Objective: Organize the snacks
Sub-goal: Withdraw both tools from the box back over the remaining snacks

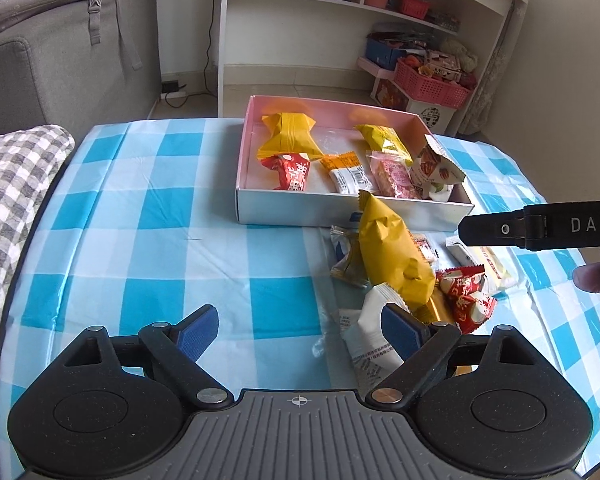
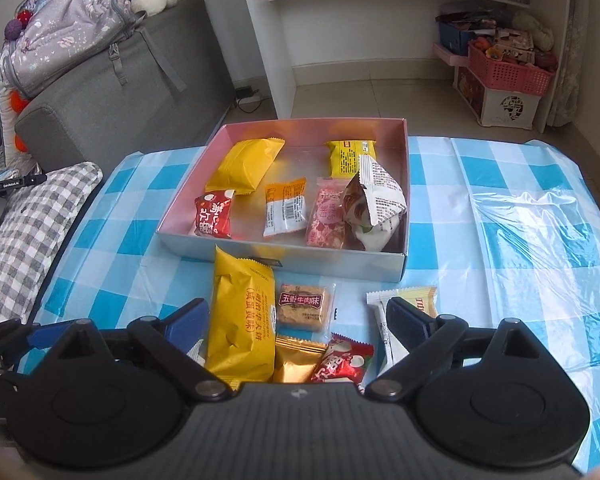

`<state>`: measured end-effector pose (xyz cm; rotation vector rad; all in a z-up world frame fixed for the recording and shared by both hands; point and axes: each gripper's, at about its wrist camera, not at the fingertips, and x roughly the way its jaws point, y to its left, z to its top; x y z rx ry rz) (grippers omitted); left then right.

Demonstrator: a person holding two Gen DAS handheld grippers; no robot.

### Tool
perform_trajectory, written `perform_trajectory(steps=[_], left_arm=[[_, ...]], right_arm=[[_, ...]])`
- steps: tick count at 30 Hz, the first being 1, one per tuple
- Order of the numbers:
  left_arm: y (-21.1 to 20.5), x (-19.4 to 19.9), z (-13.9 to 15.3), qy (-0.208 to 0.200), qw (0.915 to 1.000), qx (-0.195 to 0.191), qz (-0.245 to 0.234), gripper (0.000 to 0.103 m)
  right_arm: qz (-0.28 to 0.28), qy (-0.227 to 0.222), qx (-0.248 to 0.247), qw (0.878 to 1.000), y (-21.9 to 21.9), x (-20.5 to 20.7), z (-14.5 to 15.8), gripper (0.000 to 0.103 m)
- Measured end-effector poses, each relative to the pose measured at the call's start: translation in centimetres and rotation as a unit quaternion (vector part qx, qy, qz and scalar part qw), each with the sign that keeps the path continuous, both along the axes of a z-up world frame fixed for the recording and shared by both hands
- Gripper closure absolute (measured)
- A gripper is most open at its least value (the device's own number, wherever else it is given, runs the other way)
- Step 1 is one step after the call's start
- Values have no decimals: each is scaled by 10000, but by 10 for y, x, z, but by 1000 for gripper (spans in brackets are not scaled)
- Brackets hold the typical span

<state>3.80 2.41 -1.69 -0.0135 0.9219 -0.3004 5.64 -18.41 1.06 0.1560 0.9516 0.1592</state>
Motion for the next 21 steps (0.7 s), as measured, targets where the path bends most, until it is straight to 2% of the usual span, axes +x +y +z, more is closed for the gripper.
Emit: perform_trajectory(steps=[14,21], left_arm=[[1,-7,-5,69,9998,-35,-172,13],[-16,-10,-15,192,9988,62,-445,13]], right_arm=[[164,66,-49,9998,-10,-14,-6,8],[67,257,200,9994,-16,-15,-10,8]])
